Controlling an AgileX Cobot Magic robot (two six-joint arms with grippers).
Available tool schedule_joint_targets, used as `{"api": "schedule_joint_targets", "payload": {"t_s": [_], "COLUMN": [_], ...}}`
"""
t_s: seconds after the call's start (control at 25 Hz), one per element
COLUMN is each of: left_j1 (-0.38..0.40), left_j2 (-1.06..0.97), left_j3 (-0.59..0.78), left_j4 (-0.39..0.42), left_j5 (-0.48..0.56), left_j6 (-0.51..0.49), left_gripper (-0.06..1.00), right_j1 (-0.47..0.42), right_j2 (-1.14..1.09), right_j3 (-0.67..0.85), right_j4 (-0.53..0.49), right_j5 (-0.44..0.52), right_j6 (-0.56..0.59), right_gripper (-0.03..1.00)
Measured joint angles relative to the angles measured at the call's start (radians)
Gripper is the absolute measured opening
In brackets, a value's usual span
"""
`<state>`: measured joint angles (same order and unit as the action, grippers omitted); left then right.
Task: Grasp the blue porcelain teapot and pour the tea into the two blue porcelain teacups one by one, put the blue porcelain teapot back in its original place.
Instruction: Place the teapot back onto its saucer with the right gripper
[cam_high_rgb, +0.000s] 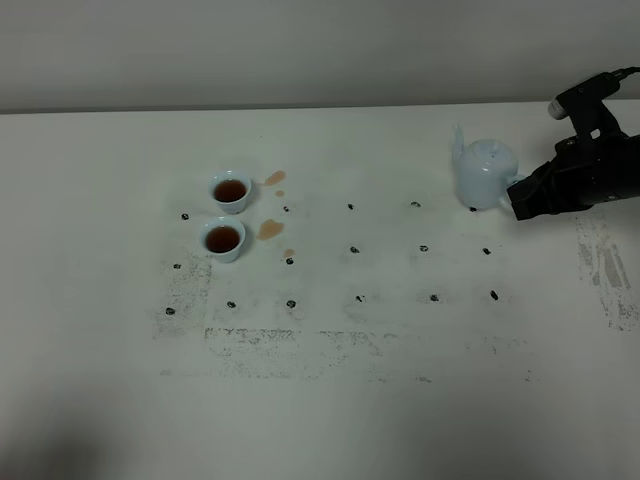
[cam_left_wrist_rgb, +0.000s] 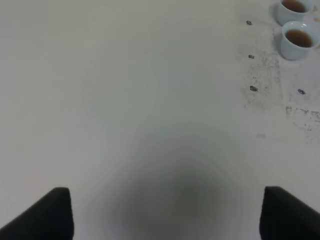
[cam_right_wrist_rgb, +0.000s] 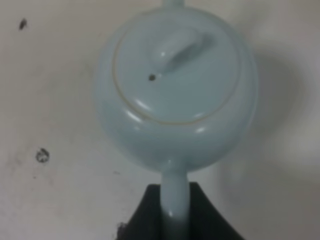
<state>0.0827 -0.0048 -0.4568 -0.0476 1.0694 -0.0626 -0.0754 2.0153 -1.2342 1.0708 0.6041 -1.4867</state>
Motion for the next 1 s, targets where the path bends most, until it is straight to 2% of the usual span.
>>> {"api": "schedule_joint_targets", "payload": {"t_s": [0.32,1.0], "left_j1": [0.0,0.0], "left_j2": [0.0,0.0], "left_j3": [0.0,0.0], "left_j4": [0.0,0.0], "left_j5": [0.0,0.0], "left_j6": [0.0,0.0], "left_gripper": [0.72,0.72], "right_j1": [0.0,0.0], "right_j2": [0.035,0.054], "right_j3": [0.0,0.001], "right_j4": [0.065,0.047], "right_j5": [-0.006,0.002], "right_j6": [-0.051,-0.052], "right_gripper": [0.05,0.05]}}
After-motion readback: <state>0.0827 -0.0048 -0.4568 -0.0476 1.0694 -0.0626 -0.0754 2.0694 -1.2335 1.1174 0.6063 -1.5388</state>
